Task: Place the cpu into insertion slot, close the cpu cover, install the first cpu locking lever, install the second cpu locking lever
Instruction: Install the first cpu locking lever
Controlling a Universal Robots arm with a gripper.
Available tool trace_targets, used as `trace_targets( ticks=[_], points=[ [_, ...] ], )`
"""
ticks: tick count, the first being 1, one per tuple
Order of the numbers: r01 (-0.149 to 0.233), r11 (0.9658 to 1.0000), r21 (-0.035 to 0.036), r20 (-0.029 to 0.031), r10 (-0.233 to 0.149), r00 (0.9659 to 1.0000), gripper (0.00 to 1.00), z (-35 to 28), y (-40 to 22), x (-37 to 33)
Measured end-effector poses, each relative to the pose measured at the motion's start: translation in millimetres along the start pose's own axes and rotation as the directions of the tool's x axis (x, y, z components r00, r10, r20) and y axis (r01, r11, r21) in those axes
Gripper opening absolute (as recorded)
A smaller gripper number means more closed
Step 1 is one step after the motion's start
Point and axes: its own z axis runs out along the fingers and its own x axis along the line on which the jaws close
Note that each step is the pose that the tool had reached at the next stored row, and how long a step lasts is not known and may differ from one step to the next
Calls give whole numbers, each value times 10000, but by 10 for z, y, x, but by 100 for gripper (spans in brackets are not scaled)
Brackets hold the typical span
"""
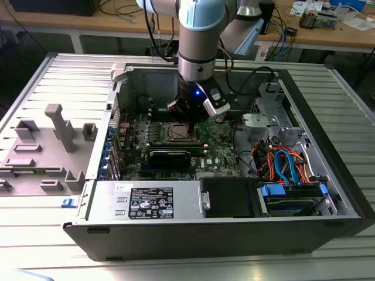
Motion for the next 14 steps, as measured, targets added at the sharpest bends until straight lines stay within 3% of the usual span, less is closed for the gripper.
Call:
trace_targets(
  ticks=[2,6,8,14],
  points=[
    [-109,9999,5,2,109,9999,11,-40,1,-2],
    [-611,9981,30,0,611,9981,11,-55,0,-1],
    [-665,9978,28,2,665,9978,11,-83,1,-2],
    [-666,9978,28,2,666,9978,11,-255,1,-4]
  ],
)
